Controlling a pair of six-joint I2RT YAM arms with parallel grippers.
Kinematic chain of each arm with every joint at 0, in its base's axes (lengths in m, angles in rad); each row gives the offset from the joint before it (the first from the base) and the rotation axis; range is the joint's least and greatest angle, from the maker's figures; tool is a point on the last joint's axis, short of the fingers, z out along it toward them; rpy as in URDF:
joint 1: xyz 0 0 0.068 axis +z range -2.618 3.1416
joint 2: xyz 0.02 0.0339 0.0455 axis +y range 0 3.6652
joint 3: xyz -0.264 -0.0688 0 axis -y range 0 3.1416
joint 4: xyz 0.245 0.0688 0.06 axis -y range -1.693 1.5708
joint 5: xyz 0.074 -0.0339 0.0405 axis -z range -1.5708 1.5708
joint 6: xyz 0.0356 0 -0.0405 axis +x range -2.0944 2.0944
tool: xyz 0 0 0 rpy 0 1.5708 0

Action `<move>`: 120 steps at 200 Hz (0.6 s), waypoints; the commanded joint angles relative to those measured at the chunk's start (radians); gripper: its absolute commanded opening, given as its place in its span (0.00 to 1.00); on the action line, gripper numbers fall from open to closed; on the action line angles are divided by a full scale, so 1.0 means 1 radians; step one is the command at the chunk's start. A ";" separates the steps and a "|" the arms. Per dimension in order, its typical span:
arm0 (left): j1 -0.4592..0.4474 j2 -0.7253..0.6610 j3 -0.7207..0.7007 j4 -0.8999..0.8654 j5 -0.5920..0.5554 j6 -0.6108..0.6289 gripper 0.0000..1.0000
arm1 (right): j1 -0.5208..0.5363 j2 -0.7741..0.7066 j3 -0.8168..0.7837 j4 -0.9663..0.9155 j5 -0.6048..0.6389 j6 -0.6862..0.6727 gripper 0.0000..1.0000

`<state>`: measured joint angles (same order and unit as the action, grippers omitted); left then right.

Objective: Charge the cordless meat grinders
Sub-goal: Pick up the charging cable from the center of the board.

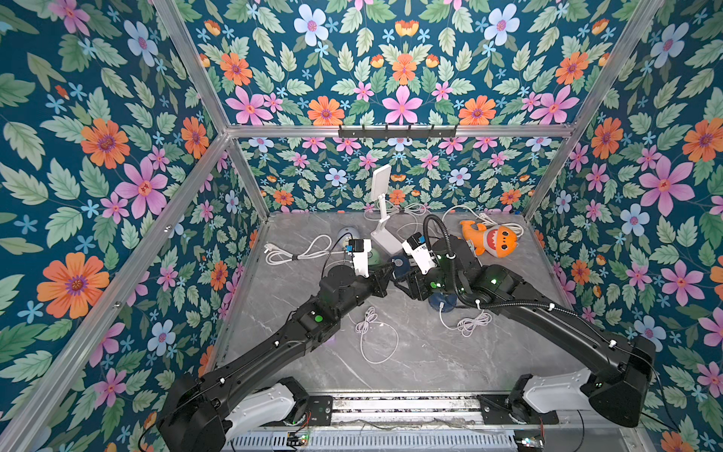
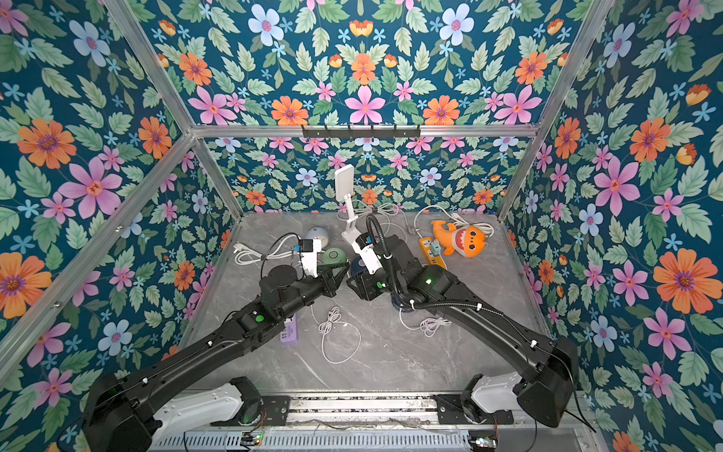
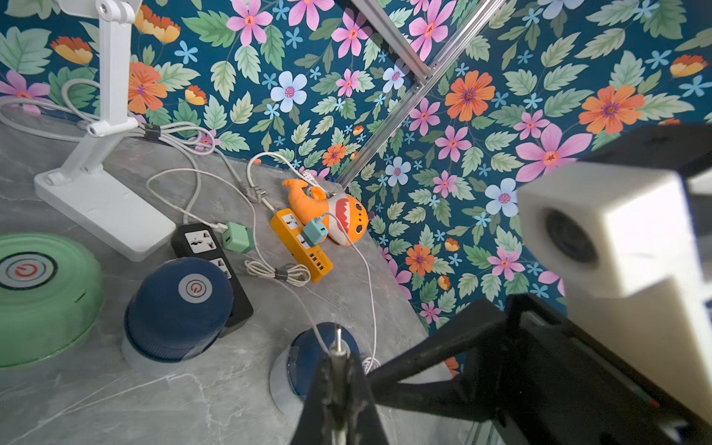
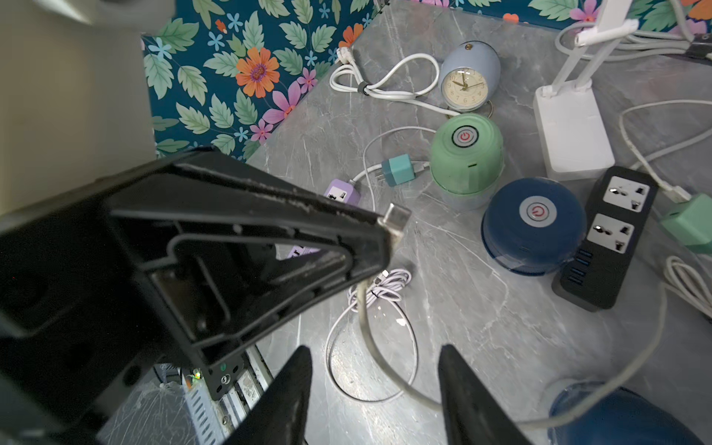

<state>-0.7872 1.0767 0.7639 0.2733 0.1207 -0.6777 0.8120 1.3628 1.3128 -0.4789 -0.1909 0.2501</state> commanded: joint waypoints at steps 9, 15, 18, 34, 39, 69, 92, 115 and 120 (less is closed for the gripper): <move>0.001 -0.008 0.012 0.043 0.033 -0.028 0.00 | 0.000 0.036 0.025 0.016 -0.018 -0.026 0.50; 0.001 -0.010 0.013 0.044 0.034 -0.032 0.00 | 0.000 0.045 0.029 0.013 -0.018 -0.028 0.50; 0.001 -0.012 0.013 0.043 0.034 -0.033 0.00 | 0.000 0.047 0.031 0.014 -0.018 -0.028 0.49; 0.001 -0.020 0.013 0.044 0.030 -0.041 0.00 | -0.001 0.067 0.041 0.013 -0.016 -0.033 0.45; 0.001 -0.022 0.012 0.043 0.029 -0.042 0.00 | 0.000 0.071 0.041 0.013 -0.015 -0.034 0.43; 0.002 -0.034 0.010 0.034 0.023 -0.048 0.00 | -0.010 0.072 0.033 0.032 -0.006 -0.026 0.15; 0.001 -0.048 0.009 -0.005 0.009 -0.063 0.24 | -0.028 0.063 0.026 0.035 -0.033 -0.030 0.00; 0.021 -0.071 0.062 -0.186 -0.028 -0.071 0.62 | -0.031 0.055 0.021 -0.012 -0.048 -0.085 0.00; 0.032 -0.074 0.079 -0.229 -0.018 -0.069 0.64 | -0.031 0.055 0.019 -0.029 -0.050 -0.099 0.00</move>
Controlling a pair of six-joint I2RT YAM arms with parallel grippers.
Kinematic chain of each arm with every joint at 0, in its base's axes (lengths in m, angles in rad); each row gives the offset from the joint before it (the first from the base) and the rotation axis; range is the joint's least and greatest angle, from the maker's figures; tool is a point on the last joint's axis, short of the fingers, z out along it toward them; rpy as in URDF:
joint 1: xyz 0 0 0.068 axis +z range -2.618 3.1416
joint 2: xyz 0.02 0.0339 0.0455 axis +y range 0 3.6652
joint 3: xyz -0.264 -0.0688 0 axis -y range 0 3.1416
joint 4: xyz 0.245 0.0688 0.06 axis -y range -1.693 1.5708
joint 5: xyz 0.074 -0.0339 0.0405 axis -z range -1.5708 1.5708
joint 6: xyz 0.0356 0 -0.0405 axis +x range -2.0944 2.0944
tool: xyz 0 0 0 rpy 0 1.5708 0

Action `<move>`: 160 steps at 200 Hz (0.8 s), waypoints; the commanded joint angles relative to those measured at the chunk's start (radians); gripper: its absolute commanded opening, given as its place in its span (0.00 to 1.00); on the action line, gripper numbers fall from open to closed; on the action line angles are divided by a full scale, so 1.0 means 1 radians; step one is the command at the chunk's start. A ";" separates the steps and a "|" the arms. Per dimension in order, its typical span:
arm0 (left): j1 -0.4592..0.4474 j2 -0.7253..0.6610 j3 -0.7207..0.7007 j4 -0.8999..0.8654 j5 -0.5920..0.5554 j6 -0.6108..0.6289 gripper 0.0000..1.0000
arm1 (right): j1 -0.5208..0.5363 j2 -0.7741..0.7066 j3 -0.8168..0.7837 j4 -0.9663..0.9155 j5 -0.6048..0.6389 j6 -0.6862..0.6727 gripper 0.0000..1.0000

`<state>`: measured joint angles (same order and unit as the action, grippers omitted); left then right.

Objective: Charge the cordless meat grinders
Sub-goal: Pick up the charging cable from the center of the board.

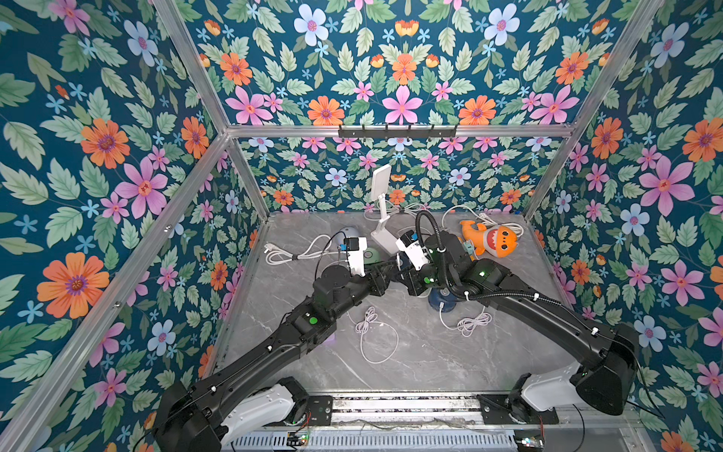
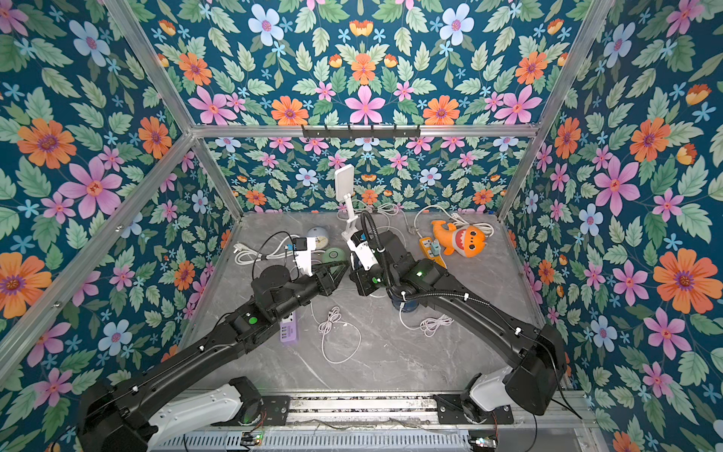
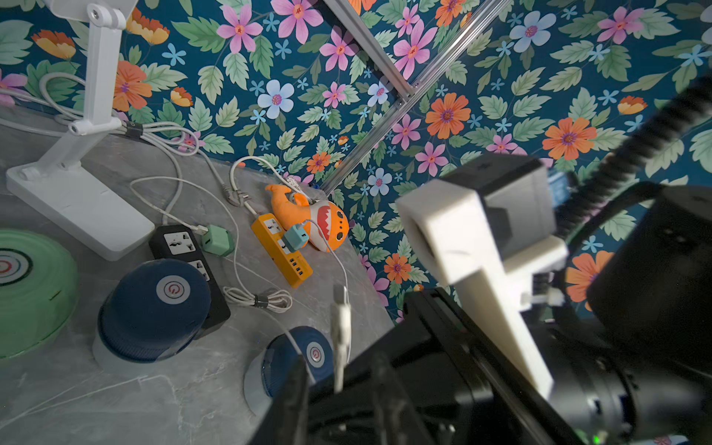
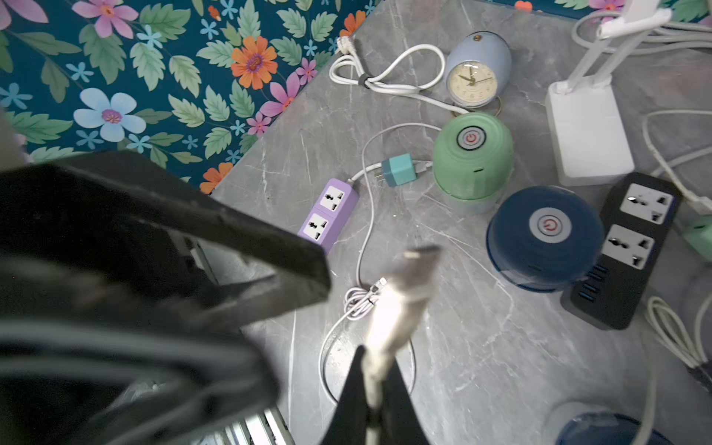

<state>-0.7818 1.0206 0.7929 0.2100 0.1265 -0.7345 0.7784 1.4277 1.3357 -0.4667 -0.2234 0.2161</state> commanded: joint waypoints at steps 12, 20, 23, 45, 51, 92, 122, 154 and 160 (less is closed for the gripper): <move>0.053 -0.020 0.086 -0.259 0.020 -0.009 0.67 | 0.002 -0.010 -0.007 -0.084 -0.025 -0.098 0.00; 0.064 -0.024 0.103 -0.311 0.056 -0.005 0.69 | 0.002 -0.010 -0.016 -0.109 -0.027 -0.119 0.00; 0.068 -0.025 0.108 -0.323 0.069 -0.005 0.70 | 0.002 -0.011 -0.019 -0.117 -0.028 -0.127 0.00; 0.088 -0.024 0.111 -0.375 0.168 -0.016 0.73 | 0.004 -0.021 -0.054 -0.158 -0.068 -0.165 0.00; 0.090 -0.021 0.104 -0.377 0.196 -0.020 0.73 | 0.004 -0.026 -0.066 -0.158 -0.083 -0.170 0.00; 0.094 0.013 0.005 -0.244 0.345 -0.100 0.69 | 0.019 -0.041 -0.123 -0.142 -0.217 -0.165 0.00; 0.093 0.046 -0.033 -0.164 0.402 -0.136 0.63 | 0.029 -0.030 -0.130 -0.136 -0.236 -0.150 0.00; 0.094 0.074 -0.026 -0.153 0.434 -0.141 0.55 | 0.044 -0.009 -0.122 -0.147 -0.229 -0.152 0.00; 0.093 0.077 -0.023 -0.162 0.435 -0.137 0.52 | 0.046 -0.005 -0.119 -0.150 -0.221 -0.153 0.00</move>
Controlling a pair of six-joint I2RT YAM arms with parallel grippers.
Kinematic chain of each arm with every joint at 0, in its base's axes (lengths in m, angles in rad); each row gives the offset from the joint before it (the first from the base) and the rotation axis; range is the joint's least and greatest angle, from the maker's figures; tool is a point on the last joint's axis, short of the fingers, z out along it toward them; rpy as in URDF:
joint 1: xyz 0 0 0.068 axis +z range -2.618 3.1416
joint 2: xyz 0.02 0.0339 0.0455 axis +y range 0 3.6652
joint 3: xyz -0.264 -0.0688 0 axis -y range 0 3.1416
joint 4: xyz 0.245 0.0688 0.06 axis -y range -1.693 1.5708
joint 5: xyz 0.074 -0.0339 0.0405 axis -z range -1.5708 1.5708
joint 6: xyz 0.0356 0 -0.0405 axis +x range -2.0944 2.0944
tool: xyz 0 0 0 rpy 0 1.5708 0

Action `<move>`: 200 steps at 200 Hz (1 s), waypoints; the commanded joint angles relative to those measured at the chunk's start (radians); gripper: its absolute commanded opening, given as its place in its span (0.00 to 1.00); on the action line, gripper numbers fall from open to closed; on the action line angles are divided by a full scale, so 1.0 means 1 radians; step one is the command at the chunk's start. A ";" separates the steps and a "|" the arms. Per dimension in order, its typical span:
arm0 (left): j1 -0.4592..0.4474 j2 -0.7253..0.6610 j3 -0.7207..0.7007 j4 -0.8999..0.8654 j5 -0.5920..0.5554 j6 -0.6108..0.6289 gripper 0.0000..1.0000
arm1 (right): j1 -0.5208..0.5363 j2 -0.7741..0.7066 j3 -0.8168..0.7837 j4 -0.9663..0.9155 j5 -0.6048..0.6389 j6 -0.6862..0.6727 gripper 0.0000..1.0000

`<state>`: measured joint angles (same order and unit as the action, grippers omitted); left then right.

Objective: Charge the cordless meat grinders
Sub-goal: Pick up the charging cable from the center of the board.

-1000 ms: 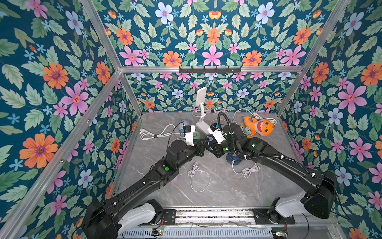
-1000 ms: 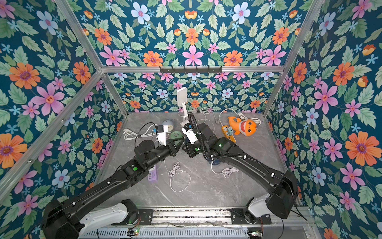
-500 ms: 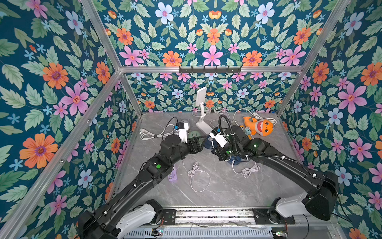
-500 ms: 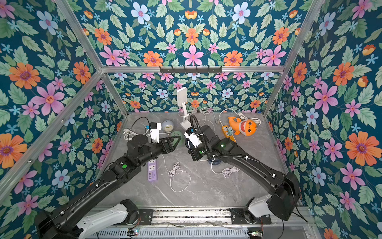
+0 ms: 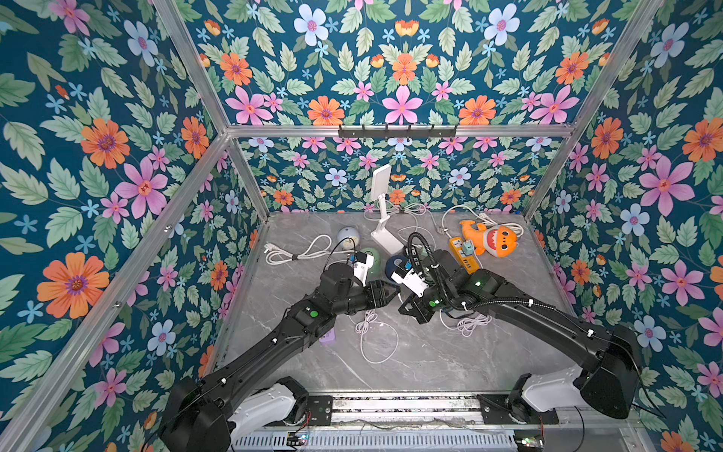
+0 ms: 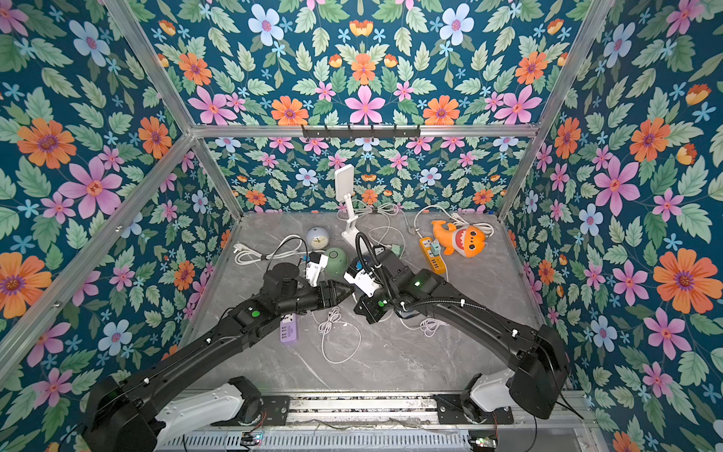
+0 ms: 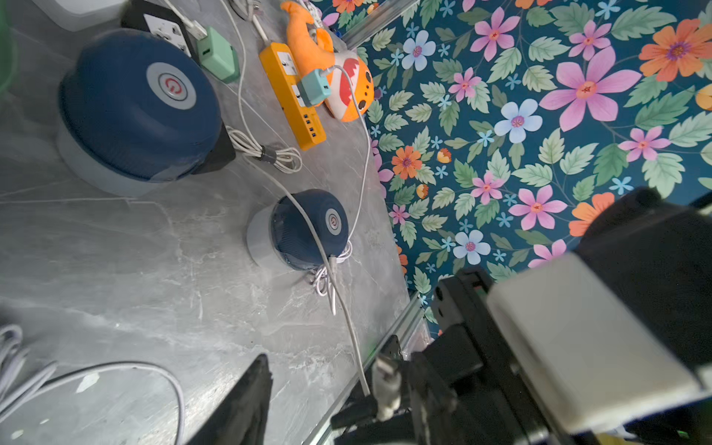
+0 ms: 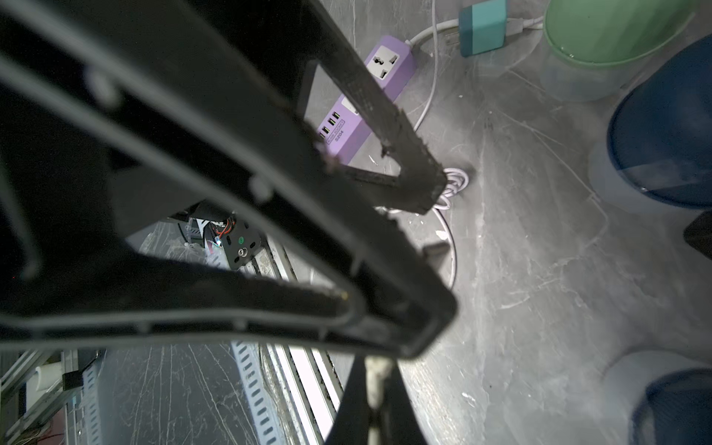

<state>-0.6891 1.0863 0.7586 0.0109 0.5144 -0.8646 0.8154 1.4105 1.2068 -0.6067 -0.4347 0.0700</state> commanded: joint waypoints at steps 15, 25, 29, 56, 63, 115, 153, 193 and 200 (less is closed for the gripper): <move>0.000 0.016 0.016 0.027 0.051 -0.005 0.47 | 0.019 0.025 0.019 -0.022 0.013 -0.013 0.00; 0.001 0.018 0.015 0.023 0.054 -0.004 0.44 | 0.022 0.033 0.024 -0.027 0.019 -0.018 0.00; 0.000 0.019 0.017 0.019 0.054 -0.002 0.43 | 0.022 0.037 0.025 -0.028 0.023 -0.018 0.00; 0.001 0.023 0.019 -0.018 0.050 0.013 0.34 | 0.028 0.049 0.033 -0.036 0.056 -0.026 0.00; 0.001 0.023 0.018 -0.026 0.047 0.017 0.31 | 0.029 0.053 0.036 -0.040 0.063 -0.028 0.00; 0.001 0.015 0.010 -0.039 0.034 0.042 0.49 | 0.031 0.064 0.043 -0.047 0.045 -0.037 0.00; 0.006 -0.058 -0.120 0.281 0.073 0.029 0.73 | 0.017 0.043 0.040 -0.021 -0.081 -0.017 0.00; 0.019 -0.024 -0.235 0.887 0.133 -0.078 0.80 | -0.080 -0.018 0.044 0.055 -0.258 0.062 0.00; 0.020 0.000 -0.223 0.947 0.147 -0.084 0.81 | -0.105 -0.032 0.045 0.074 -0.290 0.081 0.00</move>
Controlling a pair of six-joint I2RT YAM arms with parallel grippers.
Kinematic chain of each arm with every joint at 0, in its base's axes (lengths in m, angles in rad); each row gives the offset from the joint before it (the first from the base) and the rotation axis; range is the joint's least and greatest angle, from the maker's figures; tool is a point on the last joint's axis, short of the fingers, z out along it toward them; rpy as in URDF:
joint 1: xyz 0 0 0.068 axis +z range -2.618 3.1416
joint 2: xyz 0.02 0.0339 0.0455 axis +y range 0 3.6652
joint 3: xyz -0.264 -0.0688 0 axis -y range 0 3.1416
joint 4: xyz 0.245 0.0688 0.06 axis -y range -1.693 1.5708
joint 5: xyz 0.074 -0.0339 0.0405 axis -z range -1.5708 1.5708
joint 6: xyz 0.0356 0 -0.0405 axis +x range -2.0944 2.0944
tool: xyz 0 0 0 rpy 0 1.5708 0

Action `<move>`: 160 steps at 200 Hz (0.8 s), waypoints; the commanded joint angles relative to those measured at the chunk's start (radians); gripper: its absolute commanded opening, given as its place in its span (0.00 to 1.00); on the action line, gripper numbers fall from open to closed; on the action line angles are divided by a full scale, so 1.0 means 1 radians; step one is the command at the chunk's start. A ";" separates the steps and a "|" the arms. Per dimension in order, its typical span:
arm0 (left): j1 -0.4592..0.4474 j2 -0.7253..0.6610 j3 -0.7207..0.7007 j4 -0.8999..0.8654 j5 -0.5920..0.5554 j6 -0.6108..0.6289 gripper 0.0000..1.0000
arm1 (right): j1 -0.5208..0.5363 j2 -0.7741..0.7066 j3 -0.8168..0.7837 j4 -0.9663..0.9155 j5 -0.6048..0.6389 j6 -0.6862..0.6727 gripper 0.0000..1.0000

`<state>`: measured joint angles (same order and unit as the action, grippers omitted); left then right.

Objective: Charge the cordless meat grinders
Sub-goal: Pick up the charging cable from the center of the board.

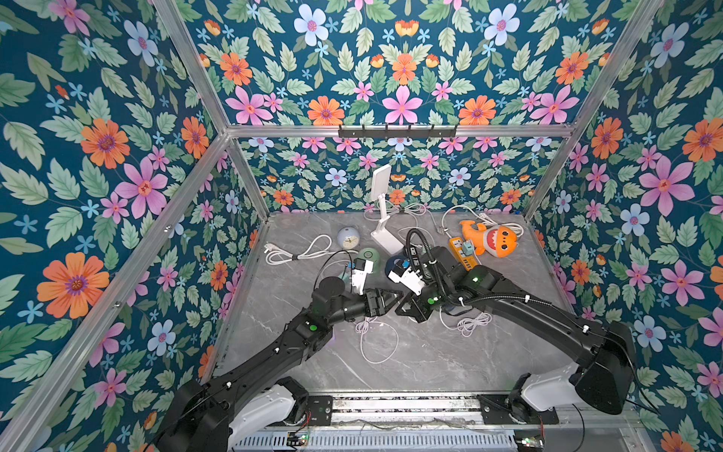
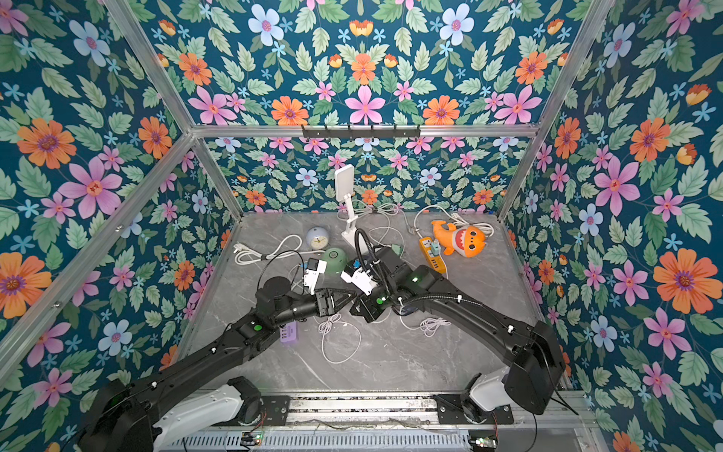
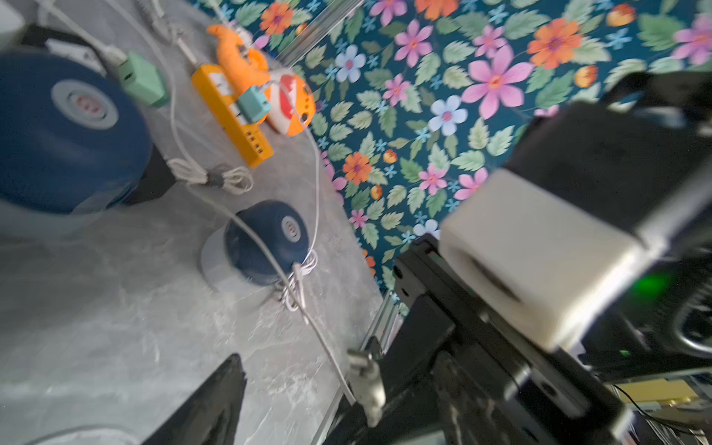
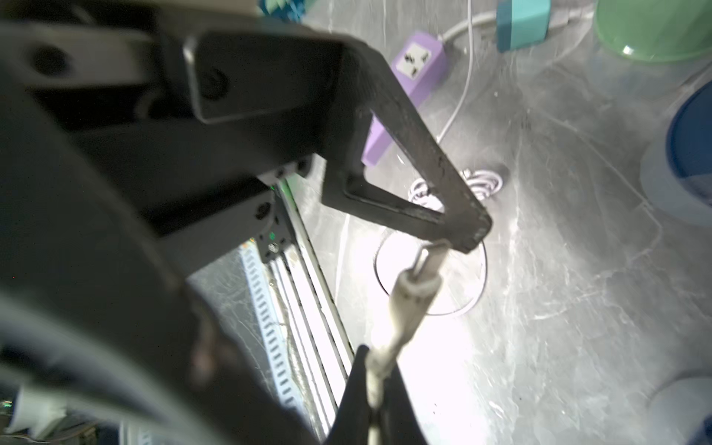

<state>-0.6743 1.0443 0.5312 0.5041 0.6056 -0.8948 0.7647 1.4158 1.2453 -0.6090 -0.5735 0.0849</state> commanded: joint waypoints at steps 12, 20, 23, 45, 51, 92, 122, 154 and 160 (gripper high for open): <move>0.009 0.093 0.041 0.525 0.081 -0.060 0.82 | -0.088 -0.057 0.013 0.099 -0.211 0.090 0.00; 0.010 0.132 0.069 0.582 0.106 -0.077 0.82 | -0.106 -0.065 0.023 0.107 -0.239 0.102 0.00; 0.010 0.150 0.079 0.609 0.115 -0.088 0.82 | -0.111 -0.068 0.026 0.111 -0.247 0.107 0.00; 0.025 0.268 0.126 0.881 0.158 -0.218 0.82 | -0.150 -0.082 0.039 0.133 -0.305 0.142 0.00; 0.027 0.300 0.143 0.932 0.165 -0.256 0.82 | -0.159 -0.086 0.037 0.144 -0.323 0.154 0.00; 0.030 0.421 0.182 1.041 0.186 -0.336 0.76 | -0.188 -0.117 0.015 0.204 -0.367 0.200 0.00; 0.031 0.443 0.190 1.107 0.193 -0.378 0.64 | -0.196 -0.118 0.009 0.207 -0.376 0.206 0.00; 0.031 0.442 0.190 1.096 0.199 -0.380 0.47 | -0.197 -0.111 0.007 0.210 -0.385 0.205 0.00; 0.030 0.443 0.191 1.094 0.199 -0.381 0.45 | -0.197 -0.111 0.005 0.212 -0.385 0.207 0.00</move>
<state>-0.6437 1.4876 0.7170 1.5417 0.7864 -1.2541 0.5686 1.3018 1.2541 -0.4229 -0.9337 0.2844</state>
